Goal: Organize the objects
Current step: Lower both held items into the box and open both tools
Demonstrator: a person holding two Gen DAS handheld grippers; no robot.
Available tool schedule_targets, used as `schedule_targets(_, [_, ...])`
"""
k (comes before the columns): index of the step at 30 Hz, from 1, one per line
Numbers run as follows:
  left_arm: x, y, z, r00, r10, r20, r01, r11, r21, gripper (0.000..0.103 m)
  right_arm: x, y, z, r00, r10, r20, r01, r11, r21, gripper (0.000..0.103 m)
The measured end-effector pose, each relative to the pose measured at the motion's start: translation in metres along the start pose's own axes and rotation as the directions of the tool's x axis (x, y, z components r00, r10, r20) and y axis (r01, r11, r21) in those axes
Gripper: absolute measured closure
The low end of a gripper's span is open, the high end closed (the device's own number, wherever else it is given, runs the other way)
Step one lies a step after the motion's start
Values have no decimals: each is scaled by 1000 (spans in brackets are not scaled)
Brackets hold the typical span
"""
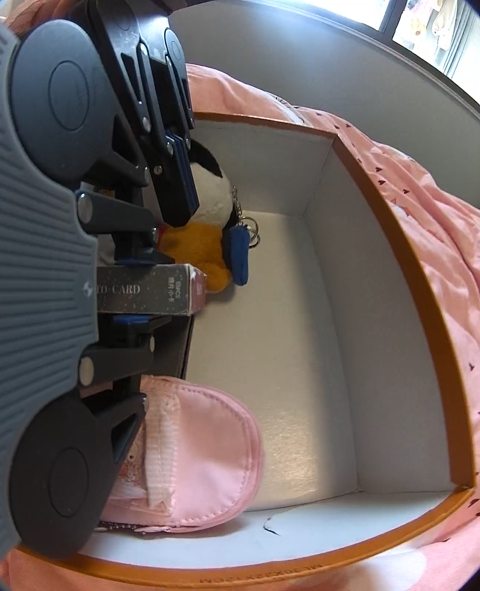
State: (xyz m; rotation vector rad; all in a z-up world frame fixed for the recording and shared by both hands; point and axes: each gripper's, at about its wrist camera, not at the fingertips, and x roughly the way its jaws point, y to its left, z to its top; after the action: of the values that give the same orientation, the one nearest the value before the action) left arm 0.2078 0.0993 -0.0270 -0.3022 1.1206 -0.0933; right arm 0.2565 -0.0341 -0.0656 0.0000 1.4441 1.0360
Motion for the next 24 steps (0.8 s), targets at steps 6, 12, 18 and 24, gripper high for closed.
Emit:
schedule_targets(6, [0,0,-2,1000,-6,1,6,1000,4,92,1,15,-4,992,-122,13,122,988,-89,64])
schedule_targets(12, [-2,-1,-6,1000,-15,3,15,1000,7,92,-12,19,-13,980,-198,31,200,970,-139,60])
schedule_targets(18, [-5,-2,-12,1000,-9,9,9,1000,8,92,-20,19,-22,980,-199,22,200,972,-127,60])
schedule_targets(24, [-10,1,-20,1000,-20,24,20,1000,-21,92,-22,18,-30,977,-215,5,214,968,-131,71])
